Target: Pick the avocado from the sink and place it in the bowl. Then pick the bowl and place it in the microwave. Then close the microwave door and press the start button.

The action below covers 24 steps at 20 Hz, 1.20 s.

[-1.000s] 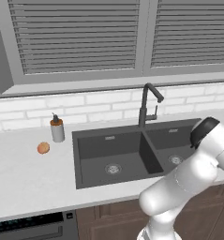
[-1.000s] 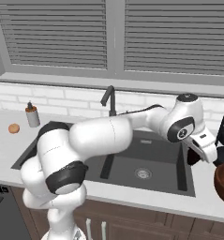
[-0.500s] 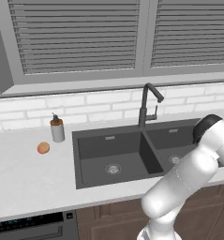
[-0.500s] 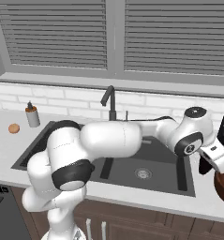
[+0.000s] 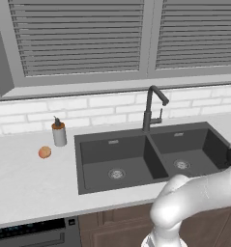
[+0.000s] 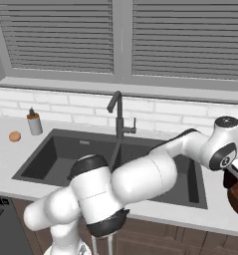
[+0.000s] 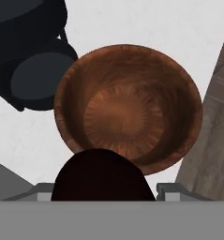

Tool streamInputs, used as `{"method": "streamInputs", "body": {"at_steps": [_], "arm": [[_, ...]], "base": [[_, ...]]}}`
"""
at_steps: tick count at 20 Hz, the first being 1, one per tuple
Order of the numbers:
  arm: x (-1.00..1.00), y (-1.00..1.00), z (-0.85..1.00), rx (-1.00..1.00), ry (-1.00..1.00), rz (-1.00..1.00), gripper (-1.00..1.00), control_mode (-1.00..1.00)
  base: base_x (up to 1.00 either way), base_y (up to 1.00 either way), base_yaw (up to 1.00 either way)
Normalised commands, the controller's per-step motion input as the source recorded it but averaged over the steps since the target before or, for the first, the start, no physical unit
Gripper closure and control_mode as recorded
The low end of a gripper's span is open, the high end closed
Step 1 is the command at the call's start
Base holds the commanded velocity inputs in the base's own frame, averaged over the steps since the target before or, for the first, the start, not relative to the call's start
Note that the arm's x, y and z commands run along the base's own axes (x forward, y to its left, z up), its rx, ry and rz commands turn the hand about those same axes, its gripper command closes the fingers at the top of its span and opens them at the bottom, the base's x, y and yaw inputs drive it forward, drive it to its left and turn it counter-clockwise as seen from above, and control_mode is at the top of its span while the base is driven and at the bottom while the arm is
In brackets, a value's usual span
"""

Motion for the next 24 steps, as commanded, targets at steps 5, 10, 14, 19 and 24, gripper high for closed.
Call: {"method": "streamInputs", "body": {"at_steps": [5,10,14,19,24], "arm": [[0.12,-0.11,-0.33,0.0,0.0,0.0,1.0,-1.0],[0.04,-0.26,-0.3,0.0,-0.01,0.0,1.0,-1.0],[0.0,-0.33,-0.23,0.0,-0.02,0.0,1.0,-1.0],[0.11,-0.14,-0.36,0.0,-0.01,0.0,1.0,-1.0],[0.25,0.0,-0.4,0.0,0.0,0.0,-1.0,-1.0]], "base": [[0.0,0.0,0.0],[0.0,0.0,0.0],[0.0,0.0,0.0],[0.0,0.0,0.0],[0.0,0.0,0.0]]}}
